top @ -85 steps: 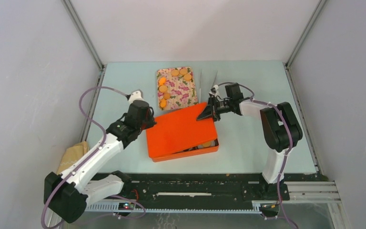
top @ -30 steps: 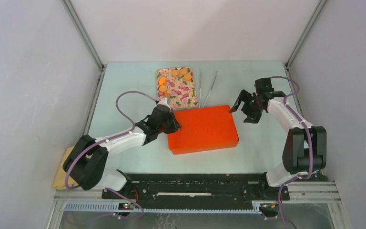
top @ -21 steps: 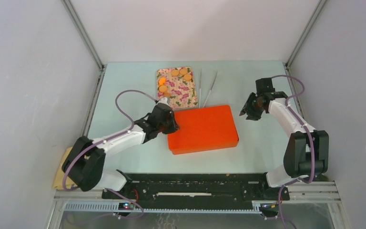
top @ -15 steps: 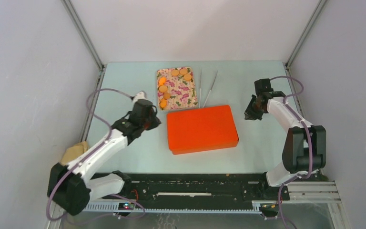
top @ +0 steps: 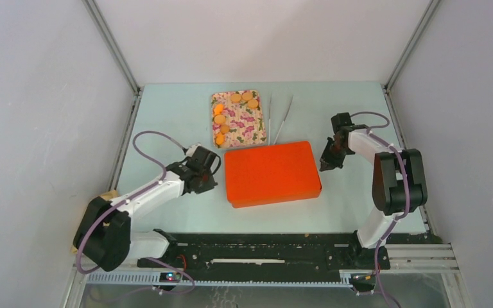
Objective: Pack the cookies
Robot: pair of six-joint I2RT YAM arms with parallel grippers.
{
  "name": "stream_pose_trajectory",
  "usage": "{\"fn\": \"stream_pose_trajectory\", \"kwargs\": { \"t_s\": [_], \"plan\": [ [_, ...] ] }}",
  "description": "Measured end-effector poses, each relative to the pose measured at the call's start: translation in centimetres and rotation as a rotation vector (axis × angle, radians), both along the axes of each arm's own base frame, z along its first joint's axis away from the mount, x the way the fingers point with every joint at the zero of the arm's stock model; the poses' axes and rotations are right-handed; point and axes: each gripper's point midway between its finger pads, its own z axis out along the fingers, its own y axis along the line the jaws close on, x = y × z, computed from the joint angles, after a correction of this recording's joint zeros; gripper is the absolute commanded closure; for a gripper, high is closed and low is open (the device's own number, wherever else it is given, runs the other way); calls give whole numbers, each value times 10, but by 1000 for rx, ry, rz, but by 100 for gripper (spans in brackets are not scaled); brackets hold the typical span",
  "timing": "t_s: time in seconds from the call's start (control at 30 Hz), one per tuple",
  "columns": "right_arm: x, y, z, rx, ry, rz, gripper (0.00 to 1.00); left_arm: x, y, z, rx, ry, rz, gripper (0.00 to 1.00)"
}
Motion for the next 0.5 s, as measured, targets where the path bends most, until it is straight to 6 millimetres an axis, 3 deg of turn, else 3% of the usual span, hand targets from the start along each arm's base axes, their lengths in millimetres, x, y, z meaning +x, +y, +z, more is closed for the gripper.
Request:
{"fn": "stream_pose_trajectory", "kwargs": {
  "t_s": [0.23, 0.5],
  "plan": [
    [-7, 31, -5, 101, 19, 77, 100, -5, -46, -20, -98, 63, -107, 100],
    [5, 42, -2, 130, -41, 107, 100, -18, -58, -32, -121, 133, -155, 100]
  ]
}}
